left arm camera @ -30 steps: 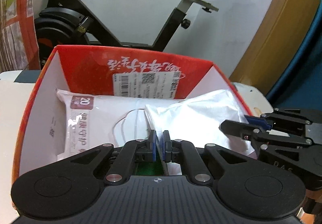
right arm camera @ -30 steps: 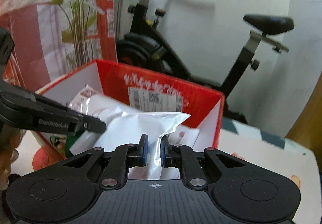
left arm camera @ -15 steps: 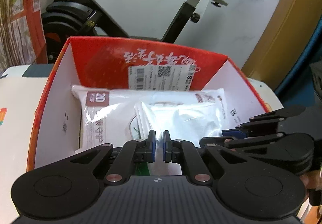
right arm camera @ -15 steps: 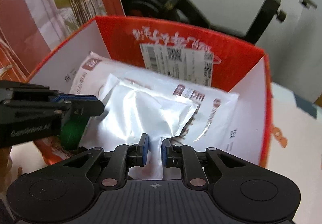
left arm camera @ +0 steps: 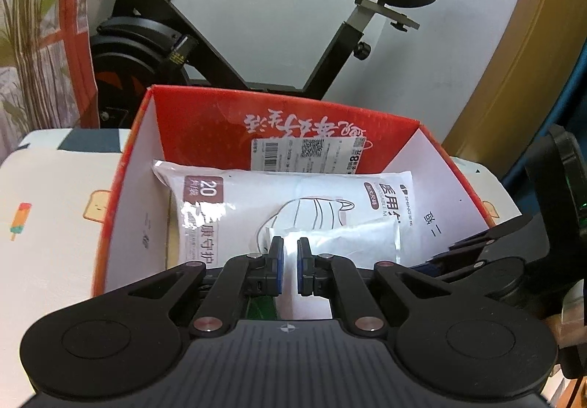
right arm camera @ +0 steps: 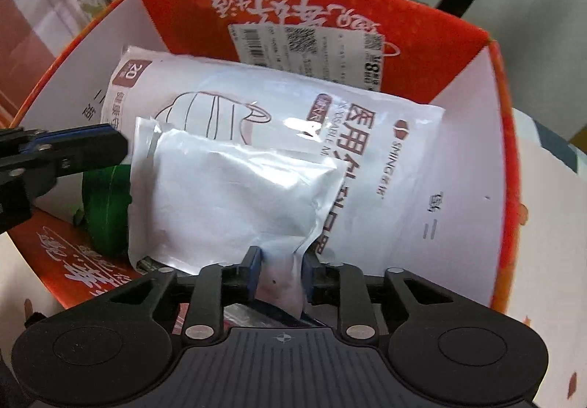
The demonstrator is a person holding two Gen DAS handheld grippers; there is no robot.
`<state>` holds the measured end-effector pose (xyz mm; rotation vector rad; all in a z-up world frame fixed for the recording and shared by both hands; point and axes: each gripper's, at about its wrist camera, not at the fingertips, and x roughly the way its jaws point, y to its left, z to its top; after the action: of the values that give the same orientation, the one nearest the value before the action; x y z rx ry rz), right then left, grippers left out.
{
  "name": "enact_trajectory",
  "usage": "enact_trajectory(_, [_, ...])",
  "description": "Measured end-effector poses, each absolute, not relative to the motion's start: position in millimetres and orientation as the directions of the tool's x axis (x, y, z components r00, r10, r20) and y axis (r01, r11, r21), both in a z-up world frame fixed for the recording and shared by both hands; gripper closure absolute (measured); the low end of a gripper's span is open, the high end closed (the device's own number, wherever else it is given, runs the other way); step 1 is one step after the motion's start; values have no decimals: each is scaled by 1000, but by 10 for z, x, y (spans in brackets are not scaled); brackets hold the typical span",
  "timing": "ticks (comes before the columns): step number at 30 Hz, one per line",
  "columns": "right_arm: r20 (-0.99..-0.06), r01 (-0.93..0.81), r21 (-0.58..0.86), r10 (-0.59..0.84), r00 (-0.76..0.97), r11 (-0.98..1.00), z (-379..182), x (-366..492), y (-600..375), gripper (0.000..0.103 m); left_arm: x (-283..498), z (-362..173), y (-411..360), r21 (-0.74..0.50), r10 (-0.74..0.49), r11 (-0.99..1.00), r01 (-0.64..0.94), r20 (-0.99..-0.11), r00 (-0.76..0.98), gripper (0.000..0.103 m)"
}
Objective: Organize soft objects
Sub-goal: 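Lower the foil packet into the box and open both grippers, then withdraw both grippers and move them to the black eye mask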
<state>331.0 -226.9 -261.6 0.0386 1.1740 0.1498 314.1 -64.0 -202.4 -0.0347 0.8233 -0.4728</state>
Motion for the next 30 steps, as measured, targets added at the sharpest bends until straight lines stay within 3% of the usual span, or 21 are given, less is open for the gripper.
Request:
enact_trajectory(9, [-880, -53, 121, 132, 455, 991, -2295, 3082, -2340, 31, 2976, -1838, -545, -123, -348, 921, 370, -686, 639, 87])
enact_trajectory(10, [-878, -56, 110, 124, 462, 992, -2243, 3058, -2326, 28, 2942, -1812, -536, -108, -341, 922, 372, -683, 646, 79])
enact_trajectory(11, [-877, -61, 87, 106, 469, 994, -2188, 3033, -2308, 16, 2903, -1783, -519, -100, -339, 922, 374, -676, 654, 73])
enact_trajectory(12, [-872, -65, 61, 85, 482, 996, -2126, 3013, -2286, 6, 2862, -1752, -504, -95, -339, 922, 375, -668, 662, 60])
enact_trajectory(13, [-864, -67, 51, 78, 497, 996, -2069, 2999, -2285, 3, 2820, -1719, -488, -90, -339, 922, 378, -659, 671, 50])
enact_trajectory(14, [-852, -66, 53, 79, 517, 996, -1997, 2952, -2287, 1, 2779, -1690, -478, -82, -337, 922, 378, -653, 679, 45])
enact_trajectory(16, [-830, -55, 69, 88, 551, 996, -1910, 2919, -2287, 0, 2696, -1627, -454, -70, -332, 923, 379, -645, 688, 19])
enact_trajectory(18, [-810, -41, 87, 95, 579, 995, -1822, 2838, -2303, 0, 2620, -1567, -430, -72, -340, 921, 383, -629, 699, 1])
enact_trajectory(30, [-687, -34, 164, 139, 713, 986, -1532, 2210, -2273, 0, 2130, -1309, -200, -78, -332, 932, 353, -569, 752, 0])
